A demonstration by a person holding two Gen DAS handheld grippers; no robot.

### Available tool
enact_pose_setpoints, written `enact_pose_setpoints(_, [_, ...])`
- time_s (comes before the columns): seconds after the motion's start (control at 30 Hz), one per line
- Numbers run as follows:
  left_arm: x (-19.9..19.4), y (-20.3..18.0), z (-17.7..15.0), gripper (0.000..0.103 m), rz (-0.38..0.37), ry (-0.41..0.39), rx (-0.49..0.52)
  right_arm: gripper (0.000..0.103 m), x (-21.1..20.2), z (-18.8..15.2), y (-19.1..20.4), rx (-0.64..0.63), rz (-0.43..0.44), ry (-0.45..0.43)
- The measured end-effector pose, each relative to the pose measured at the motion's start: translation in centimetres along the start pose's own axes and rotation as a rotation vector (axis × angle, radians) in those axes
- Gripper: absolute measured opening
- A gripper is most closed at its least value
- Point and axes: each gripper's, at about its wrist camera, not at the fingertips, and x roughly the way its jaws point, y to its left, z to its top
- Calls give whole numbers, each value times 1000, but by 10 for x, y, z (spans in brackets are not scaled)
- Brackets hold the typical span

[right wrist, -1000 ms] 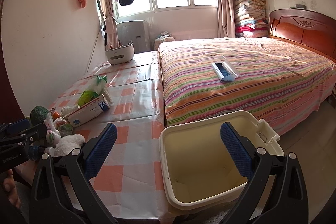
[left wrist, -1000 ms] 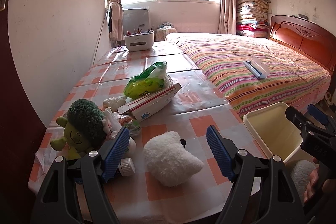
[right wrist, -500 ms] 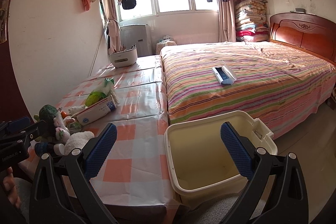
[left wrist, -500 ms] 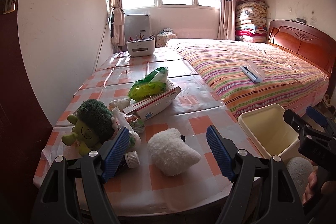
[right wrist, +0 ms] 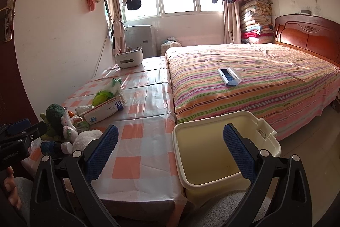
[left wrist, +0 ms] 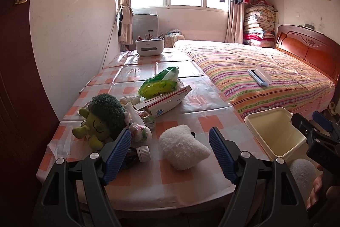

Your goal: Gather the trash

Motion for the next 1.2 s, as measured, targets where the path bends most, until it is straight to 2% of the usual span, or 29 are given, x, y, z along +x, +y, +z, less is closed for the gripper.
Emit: enact_pose_setpoints(1.2, [15, 14, -16, 74, 15, 67, -24, 97, 14, -13, 11, -11, 28, 61])
